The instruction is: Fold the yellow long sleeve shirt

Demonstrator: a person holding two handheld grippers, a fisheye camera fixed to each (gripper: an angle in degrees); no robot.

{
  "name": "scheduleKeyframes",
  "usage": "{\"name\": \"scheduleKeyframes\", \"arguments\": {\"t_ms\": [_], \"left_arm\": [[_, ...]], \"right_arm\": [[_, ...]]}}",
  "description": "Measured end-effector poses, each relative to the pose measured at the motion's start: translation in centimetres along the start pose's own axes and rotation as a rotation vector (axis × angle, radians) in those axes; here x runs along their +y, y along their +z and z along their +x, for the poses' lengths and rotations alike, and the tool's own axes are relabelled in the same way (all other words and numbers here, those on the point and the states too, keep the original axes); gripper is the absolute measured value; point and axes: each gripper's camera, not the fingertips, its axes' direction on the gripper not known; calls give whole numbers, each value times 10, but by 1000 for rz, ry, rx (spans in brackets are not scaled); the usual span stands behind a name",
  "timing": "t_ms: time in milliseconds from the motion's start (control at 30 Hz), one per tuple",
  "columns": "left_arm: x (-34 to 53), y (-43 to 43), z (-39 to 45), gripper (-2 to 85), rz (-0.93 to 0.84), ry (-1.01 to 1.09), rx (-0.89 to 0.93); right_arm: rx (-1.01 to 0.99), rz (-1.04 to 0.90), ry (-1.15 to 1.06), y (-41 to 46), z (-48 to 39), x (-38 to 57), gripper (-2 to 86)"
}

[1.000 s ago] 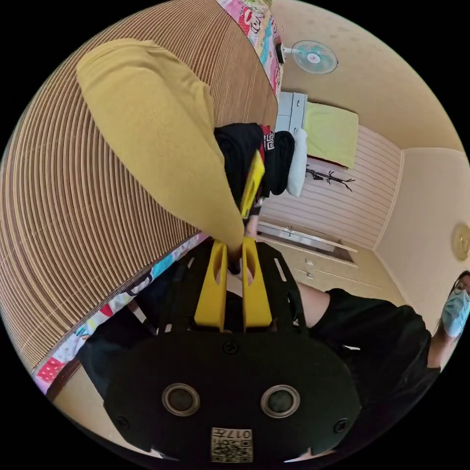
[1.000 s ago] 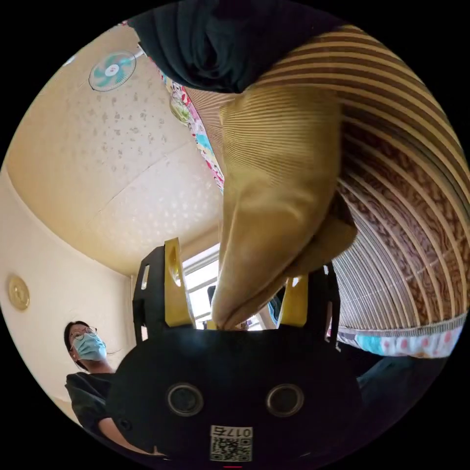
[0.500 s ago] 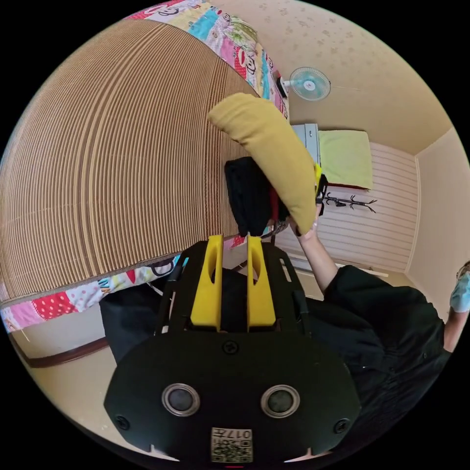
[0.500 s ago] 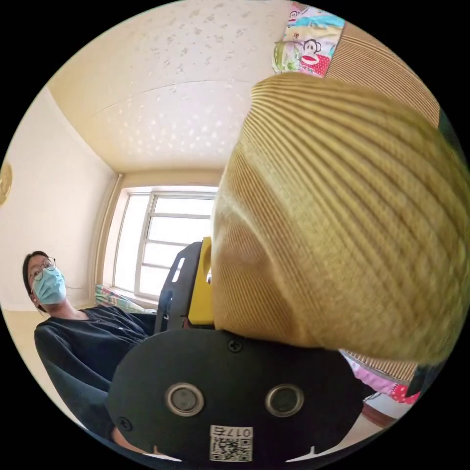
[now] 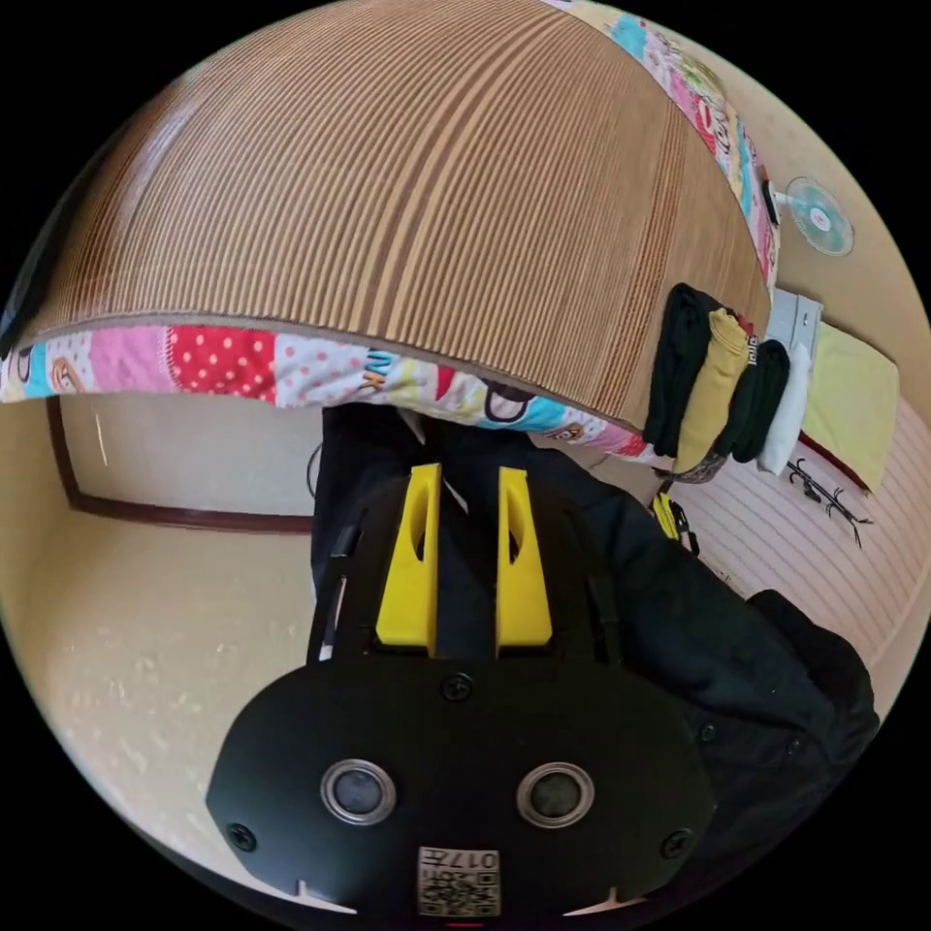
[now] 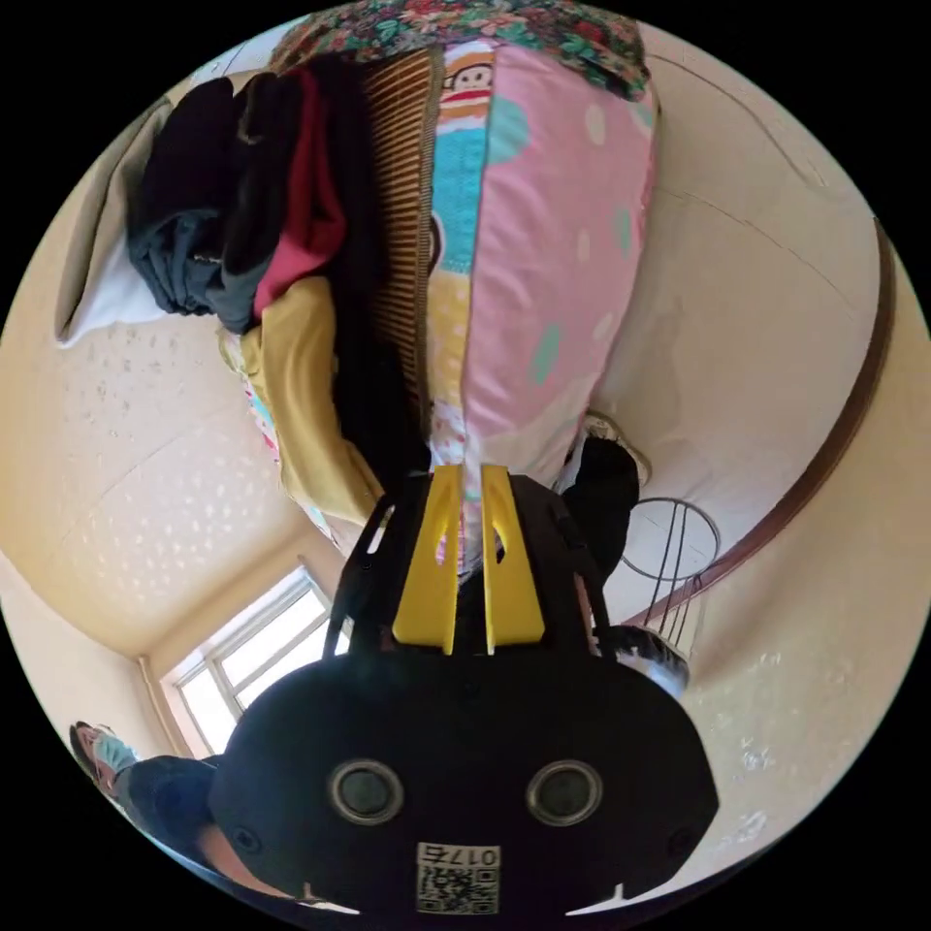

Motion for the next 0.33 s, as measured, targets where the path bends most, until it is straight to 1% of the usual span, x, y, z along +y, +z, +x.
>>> {"name": "scheduleKeyframes", "arguments": {"t_ms": [100, 167, 200, 267, 333], "left_arm": [[31, 17, -25, 92, 7, -118, -20], [48, 23, -34, 91, 36, -174, -45], [58, 25, -38, 89, 64, -201, -61], [71, 29, -42, 84, 117, -235, -78], [80, 36, -48, 77, 160, -260, -78]], "right_arm": [[59, -19, 110, 14, 28, 34, 24], [148, -90, 148, 46, 29, 53, 11], [166, -112, 146, 57, 26, 56, 9], [203, -204, 126, 109, 2, 59, 3], [197, -286, 75, 155, -27, 56, 1]]}}
